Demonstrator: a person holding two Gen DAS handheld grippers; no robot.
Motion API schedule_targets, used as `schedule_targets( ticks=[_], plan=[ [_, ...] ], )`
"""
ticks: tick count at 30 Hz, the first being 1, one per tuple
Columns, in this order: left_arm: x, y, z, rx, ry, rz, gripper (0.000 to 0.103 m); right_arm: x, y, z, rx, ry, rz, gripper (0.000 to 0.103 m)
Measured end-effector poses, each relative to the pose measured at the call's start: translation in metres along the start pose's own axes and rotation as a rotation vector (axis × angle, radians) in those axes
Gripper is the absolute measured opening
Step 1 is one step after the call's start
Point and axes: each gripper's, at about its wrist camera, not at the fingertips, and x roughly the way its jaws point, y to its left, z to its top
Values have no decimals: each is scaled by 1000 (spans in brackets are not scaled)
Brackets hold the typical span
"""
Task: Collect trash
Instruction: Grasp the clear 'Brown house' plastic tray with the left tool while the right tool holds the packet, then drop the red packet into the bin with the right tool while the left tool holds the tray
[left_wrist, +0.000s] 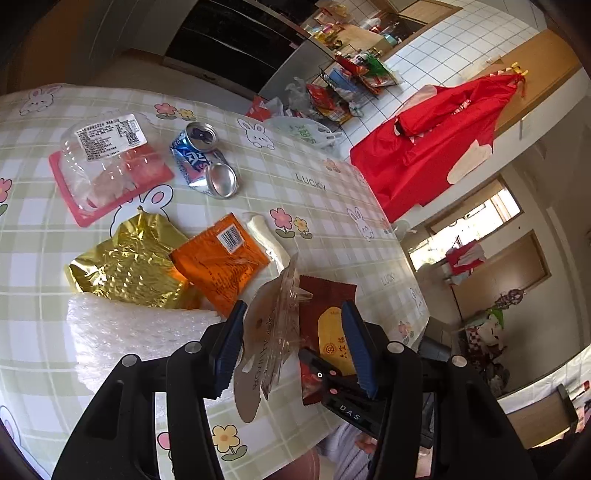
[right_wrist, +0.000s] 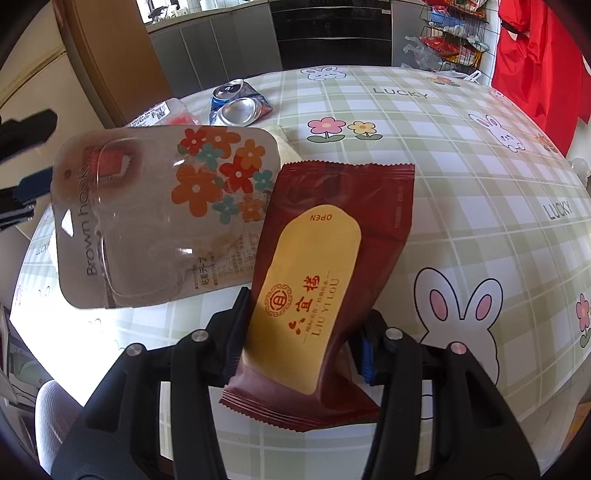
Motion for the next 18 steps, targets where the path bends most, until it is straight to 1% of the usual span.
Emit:
schedule_targets(
  ticks=[2, 5, 6, 7, 8, 9, 11, 14, 18],
  plan=[
    [10, -5, -4, 21, 17, 22, 51, 0, 0, 0, -4, -2, 3, 50],
    [21, -2, -8, -5, 29, 26, 49, 0, -1, -1, -7, -3, 8, 50],
    [24, 0, -8, -18, 33, 36, 41, 0, -1, -1, -8, -2, 9, 50],
    [27, 4, -8, -26, 41, 51, 28, 0, -1, -1, -9, -1, 10, 50],
    [30, 6, -8, -30, 50, 73, 21, 0, -1, -1, -8, 0, 11, 50],
    [31, 7, -9, -30, 50, 91, 19, -1, -1, 0, -7, 1, 14, 50],
    [28, 9, -10, -32, 39, 80, 15, 0, -3, 1, 5, 2, 24, 50],
    [19, 1, -11, -12, 37, 65, 8, -2, -12, 2, 62, 6, 73, 50],
    [-4, -22, -16, 68, -26, 83, 8, -13, -18, 1, 96, -19, 97, 50]
  ],
)
